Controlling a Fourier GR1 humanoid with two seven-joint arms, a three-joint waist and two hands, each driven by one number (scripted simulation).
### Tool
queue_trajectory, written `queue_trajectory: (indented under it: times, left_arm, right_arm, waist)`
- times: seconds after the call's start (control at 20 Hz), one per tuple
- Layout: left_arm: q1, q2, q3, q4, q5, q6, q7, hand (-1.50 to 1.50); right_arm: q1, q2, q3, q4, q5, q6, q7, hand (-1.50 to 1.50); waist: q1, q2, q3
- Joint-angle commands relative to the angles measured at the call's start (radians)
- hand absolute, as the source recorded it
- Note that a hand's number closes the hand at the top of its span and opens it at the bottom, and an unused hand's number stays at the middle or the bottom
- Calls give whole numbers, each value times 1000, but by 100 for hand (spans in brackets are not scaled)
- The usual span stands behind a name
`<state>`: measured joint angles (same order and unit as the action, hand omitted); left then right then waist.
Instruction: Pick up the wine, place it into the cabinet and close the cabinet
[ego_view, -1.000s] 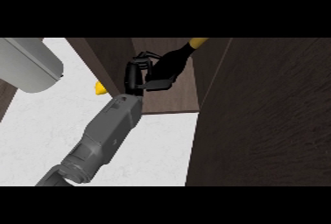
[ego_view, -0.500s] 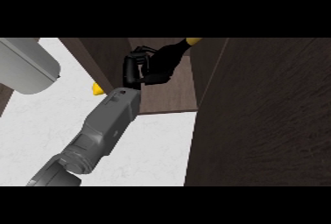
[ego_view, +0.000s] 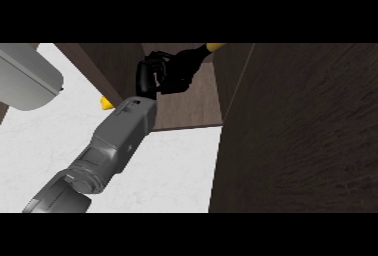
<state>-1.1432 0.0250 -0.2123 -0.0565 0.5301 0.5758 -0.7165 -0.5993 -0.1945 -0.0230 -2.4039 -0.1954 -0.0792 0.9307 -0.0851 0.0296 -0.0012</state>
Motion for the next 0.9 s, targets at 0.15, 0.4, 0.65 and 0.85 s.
queue_trajectory:
  times: [0.15, 0.4, 0.65, 0.85]
  left_arm:
    - [-8, -20, 7, 41, -5, 49, 28, 150]
    - [55, -11, 84, -13, 69, -88, -16, 150]
    - [78, -24, 118, -22, 104, -154, 2, 150]
    - [126, -25, 139, -29, 133, -234, 4, 150]
  right_arm:
    - [-27, 2, 2, -35, -30, -8, 20, -150]
    - [-36, 2, 23, -47, -23, -21, 59, -150]
    - [-30, 17, 17, -44, -29, -20, 34, -150]
    - [-29, 15, 18, 0, -37, 14, -13, -150]
  waist:
    - [-20, 7, -1]
    - [-20, 5, -4]
    - [-37, 7, -3]
    - [-38, 11, -2]
